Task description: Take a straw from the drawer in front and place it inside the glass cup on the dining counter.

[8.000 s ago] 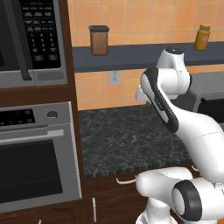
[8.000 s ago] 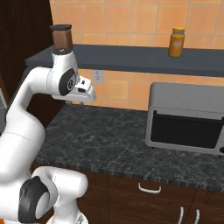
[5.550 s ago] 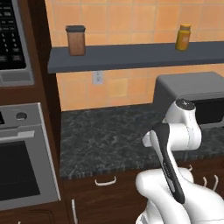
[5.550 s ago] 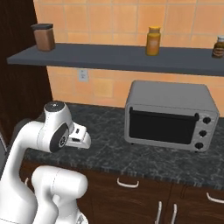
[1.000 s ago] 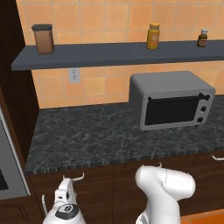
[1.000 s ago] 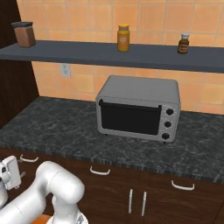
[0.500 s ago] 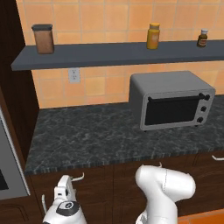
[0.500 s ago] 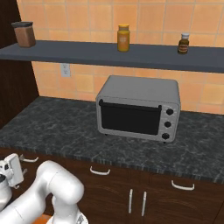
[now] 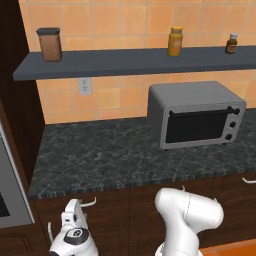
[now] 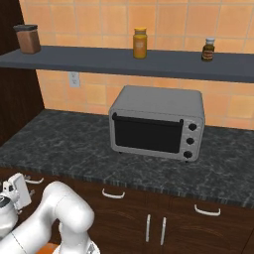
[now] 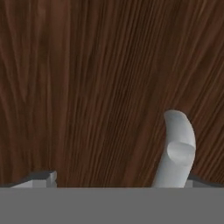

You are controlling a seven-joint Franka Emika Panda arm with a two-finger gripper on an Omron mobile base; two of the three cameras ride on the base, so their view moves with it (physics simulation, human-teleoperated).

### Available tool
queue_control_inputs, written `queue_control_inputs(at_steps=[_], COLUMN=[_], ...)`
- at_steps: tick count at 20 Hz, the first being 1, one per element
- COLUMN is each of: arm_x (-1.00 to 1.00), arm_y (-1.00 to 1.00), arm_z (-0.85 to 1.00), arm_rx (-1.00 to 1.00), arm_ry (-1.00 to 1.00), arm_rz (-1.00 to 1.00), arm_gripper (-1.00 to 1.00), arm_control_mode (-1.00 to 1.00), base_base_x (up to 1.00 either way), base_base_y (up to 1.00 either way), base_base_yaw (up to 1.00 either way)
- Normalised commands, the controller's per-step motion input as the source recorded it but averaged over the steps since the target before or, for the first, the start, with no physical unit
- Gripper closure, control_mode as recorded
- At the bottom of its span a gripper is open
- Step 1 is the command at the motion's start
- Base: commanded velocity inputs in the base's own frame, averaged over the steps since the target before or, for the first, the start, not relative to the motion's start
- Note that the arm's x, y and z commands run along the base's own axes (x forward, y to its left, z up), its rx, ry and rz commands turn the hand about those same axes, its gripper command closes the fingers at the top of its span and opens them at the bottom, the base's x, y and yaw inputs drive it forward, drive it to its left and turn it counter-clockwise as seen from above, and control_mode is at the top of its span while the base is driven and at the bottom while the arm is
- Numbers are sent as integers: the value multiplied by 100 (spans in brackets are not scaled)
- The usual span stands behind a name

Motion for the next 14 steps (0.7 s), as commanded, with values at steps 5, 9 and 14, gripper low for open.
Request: queue_control_inputs(at_steps=[5, 9, 14], arm_x=[31, 29, 24], arm_y=[19, 8, 1], arm_z=[-32, -55, -58], arm_rx=[-1, 0, 0], arm_ry=[0, 3, 12], arm_rz=[0, 0, 0], arm_gripper=[-100, -100, 100], arm_control_mode=[-100, -100, -100], base_base_x=[0, 0, 0], base_base_y=[0, 0, 0], base_base_yaw=[0, 0, 0])
